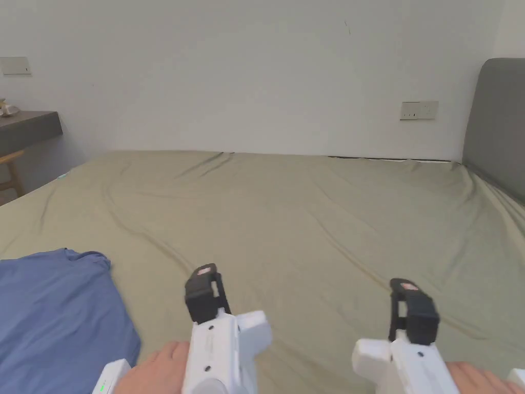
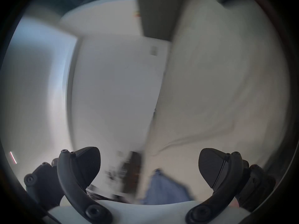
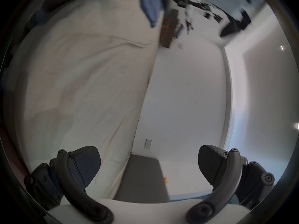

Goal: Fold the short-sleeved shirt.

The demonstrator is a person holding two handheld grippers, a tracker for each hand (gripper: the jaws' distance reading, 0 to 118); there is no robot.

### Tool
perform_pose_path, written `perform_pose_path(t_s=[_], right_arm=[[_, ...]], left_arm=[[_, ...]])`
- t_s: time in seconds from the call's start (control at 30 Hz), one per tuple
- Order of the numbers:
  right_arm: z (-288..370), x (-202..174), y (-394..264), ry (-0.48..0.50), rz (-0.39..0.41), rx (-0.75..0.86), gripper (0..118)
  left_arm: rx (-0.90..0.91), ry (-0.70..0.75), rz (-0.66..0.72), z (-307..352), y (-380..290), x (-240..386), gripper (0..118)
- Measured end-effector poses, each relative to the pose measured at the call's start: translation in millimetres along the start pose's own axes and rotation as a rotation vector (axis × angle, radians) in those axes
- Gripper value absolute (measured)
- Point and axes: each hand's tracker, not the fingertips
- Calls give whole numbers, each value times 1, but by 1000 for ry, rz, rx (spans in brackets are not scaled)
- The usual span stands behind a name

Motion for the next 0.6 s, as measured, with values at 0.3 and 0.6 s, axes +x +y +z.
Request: perform_pose_path(t_s=[0.3,0.6], right_arm=[[-5,76,-90,-42,-1523,-81,118],[-1,79,-68,-66,-1281,-16,118]], left_arm=[[227,-78,1384,19,-39,-112,118],[145,-91,1172,21,-26,-99,118]])
